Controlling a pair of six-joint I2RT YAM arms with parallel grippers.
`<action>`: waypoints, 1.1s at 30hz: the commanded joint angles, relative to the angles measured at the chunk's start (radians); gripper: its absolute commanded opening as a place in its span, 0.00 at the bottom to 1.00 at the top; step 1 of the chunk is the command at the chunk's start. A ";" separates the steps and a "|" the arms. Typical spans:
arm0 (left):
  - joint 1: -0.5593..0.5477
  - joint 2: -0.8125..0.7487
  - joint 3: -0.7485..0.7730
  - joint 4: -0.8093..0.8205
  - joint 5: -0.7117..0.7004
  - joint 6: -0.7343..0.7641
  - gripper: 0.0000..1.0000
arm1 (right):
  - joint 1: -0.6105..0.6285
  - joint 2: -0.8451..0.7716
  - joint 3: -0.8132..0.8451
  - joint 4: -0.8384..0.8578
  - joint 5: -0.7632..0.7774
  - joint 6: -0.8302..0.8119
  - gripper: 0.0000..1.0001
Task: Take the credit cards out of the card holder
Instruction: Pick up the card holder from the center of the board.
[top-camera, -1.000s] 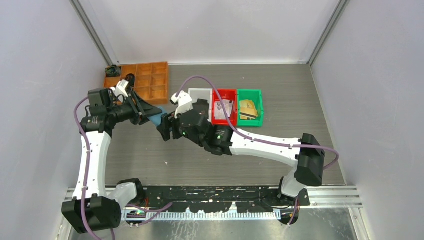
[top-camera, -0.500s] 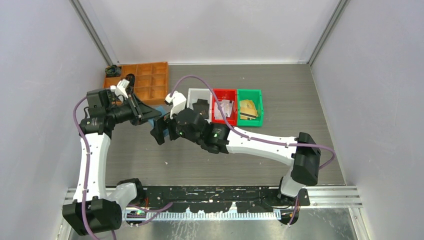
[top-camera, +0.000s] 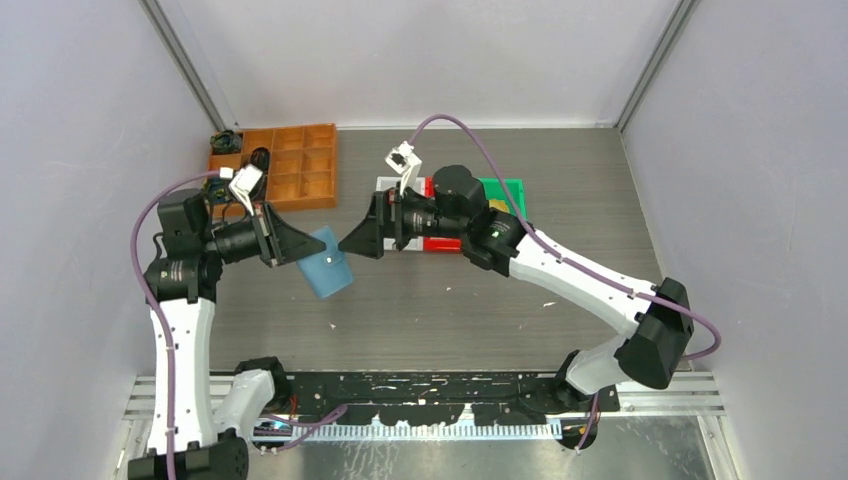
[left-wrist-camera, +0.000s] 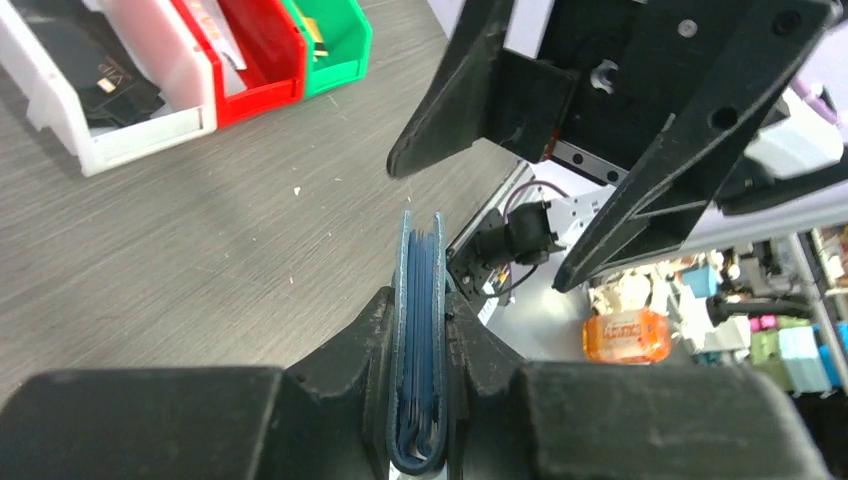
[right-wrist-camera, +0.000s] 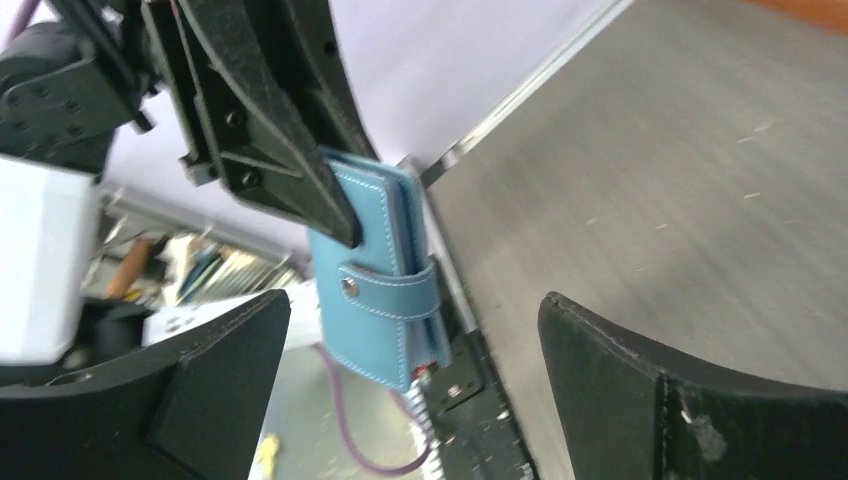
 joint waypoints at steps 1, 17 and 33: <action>-0.006 -0.070 0.015 0.043 0.088 0.052 0.00 | 0.009 0.006 0.015 0.110 -0.309 0.120 1.00; -0.008 -0.131 0.033 0.160 0.161 -0.058 0.00 | 0.020 0.104 0.015 0.392 -0.476 0.341 0.73; -0.007 -0.137 0.067 0.153 0.084 -0.140 0.98 | -0.016 0.010 -0.035 0.423 -0.365 0.351 0.11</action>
